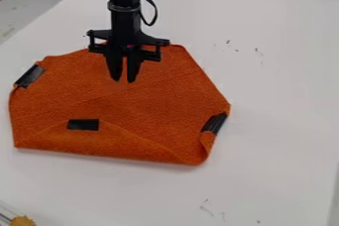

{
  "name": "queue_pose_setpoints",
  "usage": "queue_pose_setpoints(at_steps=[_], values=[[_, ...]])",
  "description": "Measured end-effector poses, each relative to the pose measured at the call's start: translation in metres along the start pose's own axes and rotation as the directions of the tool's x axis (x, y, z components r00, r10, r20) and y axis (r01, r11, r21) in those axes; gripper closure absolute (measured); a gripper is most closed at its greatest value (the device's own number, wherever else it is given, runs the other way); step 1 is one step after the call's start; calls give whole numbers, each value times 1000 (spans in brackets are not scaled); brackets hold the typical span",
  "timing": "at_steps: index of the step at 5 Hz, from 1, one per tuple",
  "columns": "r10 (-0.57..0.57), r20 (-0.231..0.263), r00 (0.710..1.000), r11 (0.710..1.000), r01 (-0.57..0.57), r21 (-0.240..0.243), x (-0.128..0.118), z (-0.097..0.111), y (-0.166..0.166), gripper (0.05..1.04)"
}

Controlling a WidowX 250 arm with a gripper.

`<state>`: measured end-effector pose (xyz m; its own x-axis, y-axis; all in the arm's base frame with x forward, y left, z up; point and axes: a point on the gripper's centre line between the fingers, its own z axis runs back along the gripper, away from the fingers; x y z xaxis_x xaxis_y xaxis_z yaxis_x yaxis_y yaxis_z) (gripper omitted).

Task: Fold the cloth from bottom left to center

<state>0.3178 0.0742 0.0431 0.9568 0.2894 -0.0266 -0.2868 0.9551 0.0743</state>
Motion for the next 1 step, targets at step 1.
queue_pose_setpoints(at_steps=[1], values=[[-33, 36, 999, 999, 33, -5, 3, -3, -7, 326]])
